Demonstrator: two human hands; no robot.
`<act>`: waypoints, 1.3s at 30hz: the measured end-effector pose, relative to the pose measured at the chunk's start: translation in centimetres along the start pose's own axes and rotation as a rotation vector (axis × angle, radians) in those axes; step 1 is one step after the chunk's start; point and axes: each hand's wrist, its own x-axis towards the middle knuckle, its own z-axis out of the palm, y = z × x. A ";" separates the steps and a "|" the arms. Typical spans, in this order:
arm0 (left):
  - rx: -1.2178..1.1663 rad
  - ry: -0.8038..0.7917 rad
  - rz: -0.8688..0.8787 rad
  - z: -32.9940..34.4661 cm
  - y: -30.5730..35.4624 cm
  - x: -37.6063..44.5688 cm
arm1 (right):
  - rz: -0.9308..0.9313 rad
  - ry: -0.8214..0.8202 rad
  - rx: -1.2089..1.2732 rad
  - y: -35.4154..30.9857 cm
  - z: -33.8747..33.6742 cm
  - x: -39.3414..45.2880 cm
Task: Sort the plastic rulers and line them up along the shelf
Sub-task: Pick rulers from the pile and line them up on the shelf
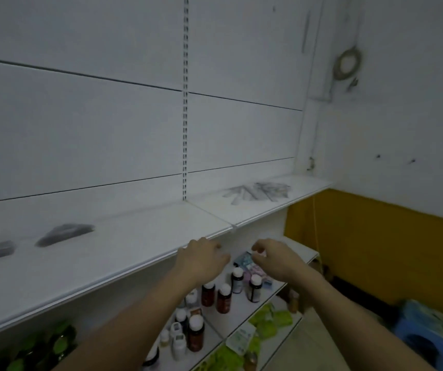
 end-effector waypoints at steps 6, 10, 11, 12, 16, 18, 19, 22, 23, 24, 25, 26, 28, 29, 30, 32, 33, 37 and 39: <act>0.047 -0.018 0.066 3.3 5.2 8.5 | 0.088 0.005 0.023 8.5 -1.6 3.8; 0.013 0.004 0.108 5.2 7.7 15.7 | 0.108 -0.020 -0.022 13.0 -2.6 8.2; -0.007 0.002 0.116 5.6 8.2 17.5 | 0.115 -0.031 -0.032 13.9 -2.9 9.5; -0.026 0.003 0.121 5.9 8.7 19.5 | 0.123 -0.043 -0.043 14.9 -3.3 10.8; -0.089 0.042 0.111 6.7 10.4 27.2 | 0.145 -0.042 -0.084 18.8 -6.2 17.6; -0.120 0.056 0.089 7.1 10.8 30.4 | 0.142 -0.010 -0.072 20.3 -7.5 21.0; -0.123 0.053 0.076 7.4 10.8 31.7 | 0.137 -0.004 -0.057 20.9 -7.8 22.4; -0.094 0.016 0.037 8.3 10.7 35.5 | 0.107 -0.037 -0.024 22.3 -7.7 25.9; -0.090 0.012 0.021 8.5 10.7 36.8 | 0.091 -0.047 -0.008 22.8 -7.5 27.1; -0.095 0.012 -0.001 8.7 10.7 38.1 | 0.073 -0.051 0.005 23.2 -7.5 28.4; -0.108 0.016 -0.023 8.8 10.7 39.4 | 0.053 -0.048 0.012 23.6 -7.6 29.7; -0.120 0.020 -0.046 9.0 10.8 40.6 | 0.031 -0.042 0.017 24.1 -7.7 31.2; -0.128 0.024 -0.094 9.4 11.0 43.1 | -0.017 -0.035 0.041 25.0 -7.7 34.3; -0.128 0.028 -0.120 9.6 11.1 44.3 | -0.044 -0.032 0.052 25.5 -7.6 35.9; -0.130 0.032 -0.153 9.9 11.2 45.4 | -0.076 -0.030 0.061 26.1 -7.5 37.6; -0.122 0.038 -0.214 10.1 11.5 47.7 | -0.143 -0.024 0.078 27.2 -7.2 41.0; -0.113 0.034 -0.243 10.1 11.7 48.8 | -0.172 -0.029 0.093 27.8 -7.1 42.7; -0.099 -0.042 -0.383 10.1 11.8 52.8 | -0.292 -0.061 0.137 30.3 -7.3 48.7; -0.133 -0.074 -0.434 9.8 11.4 54.3 | -0.333 -0.130 0.128 31.7 -7.5 51.2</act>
